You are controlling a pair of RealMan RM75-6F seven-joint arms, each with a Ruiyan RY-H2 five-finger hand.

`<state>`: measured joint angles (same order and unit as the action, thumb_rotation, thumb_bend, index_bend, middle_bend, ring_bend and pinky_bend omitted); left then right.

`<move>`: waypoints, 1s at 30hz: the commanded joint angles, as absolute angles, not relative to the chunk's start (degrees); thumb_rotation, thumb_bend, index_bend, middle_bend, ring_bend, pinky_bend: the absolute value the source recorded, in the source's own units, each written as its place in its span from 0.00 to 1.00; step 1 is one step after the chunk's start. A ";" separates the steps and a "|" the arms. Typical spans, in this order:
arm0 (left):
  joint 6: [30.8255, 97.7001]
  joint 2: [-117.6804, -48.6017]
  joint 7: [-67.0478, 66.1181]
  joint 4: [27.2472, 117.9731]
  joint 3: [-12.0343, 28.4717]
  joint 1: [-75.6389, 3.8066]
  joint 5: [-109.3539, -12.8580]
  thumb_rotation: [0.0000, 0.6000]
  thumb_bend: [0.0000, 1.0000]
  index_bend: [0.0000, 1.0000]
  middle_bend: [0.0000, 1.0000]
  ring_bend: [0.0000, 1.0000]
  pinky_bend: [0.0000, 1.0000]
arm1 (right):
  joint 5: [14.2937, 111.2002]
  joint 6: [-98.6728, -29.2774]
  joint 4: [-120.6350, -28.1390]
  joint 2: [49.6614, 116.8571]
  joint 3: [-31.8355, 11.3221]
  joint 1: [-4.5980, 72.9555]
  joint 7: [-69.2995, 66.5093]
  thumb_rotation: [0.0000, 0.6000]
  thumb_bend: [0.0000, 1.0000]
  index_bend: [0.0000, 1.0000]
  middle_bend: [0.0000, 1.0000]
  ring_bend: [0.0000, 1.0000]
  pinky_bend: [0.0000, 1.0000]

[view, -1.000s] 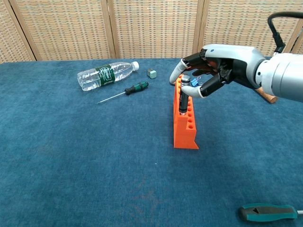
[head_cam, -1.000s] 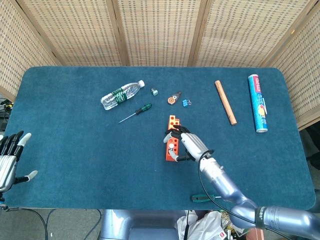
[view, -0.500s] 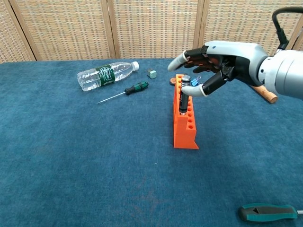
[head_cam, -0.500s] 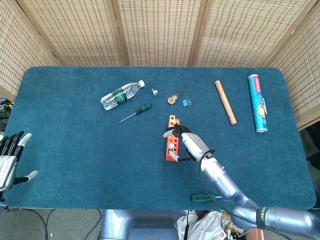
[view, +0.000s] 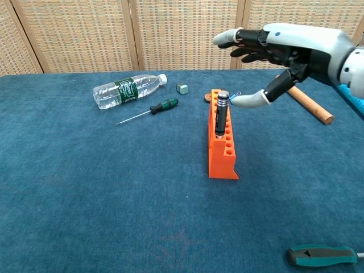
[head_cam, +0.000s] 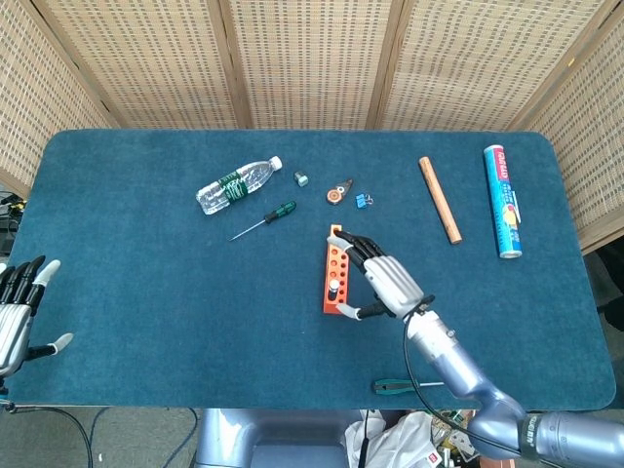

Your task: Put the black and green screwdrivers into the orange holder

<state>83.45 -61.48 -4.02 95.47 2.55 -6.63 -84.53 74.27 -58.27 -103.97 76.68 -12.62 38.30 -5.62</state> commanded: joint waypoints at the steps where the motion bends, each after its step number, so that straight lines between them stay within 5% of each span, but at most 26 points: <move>1: 83.59 -61.30 -3.72 95.48 2.60 -6.55 -84.54 1.00 0.00 0.00 0.00 0.00 0.00 | 80.14 -61.53 -103.05 75.10 -9.79 36.11 -5.60 1.00 0.46 0.10 0.00 0.00 0.00; 4: 83.86 -61.05 -3.29 95.55 2.60 -6.39 -84.67 1.00 0.00 0.00 0.00 0.00 0.00 | 83.64 -63.89 -101.42 74.75 -8.14 34.77 -5.31 1.00 0.56 0.17 0.00 0.00 0.00; 10: 84.24 -60.72 -2.60 95.62 2.43 -6.15 -85.14 1.00 0.00 0.00 0.00 0.00 0.00 | 88.43 -67.74 -98.23 74.78 -5.39 32.42 -4.67 1.00 0.58 0.27 0.00 0.00 0.00; 30: 83.99 -60.95 -3.19 95.68 2.24 -6.21 -85.47 1.00 0.00 0.00 0.00 0.00 0.00 | 86.14 -64.96 -101.61 76.55 -7.60 34.43 2.55 1.00 0.66 0.33 0.00 0.00 0.00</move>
<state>83.99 -60.95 -3.19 95.68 2.24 -6.21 -85.47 87.01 -65.63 -101.34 76.26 -7.13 34.02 1.87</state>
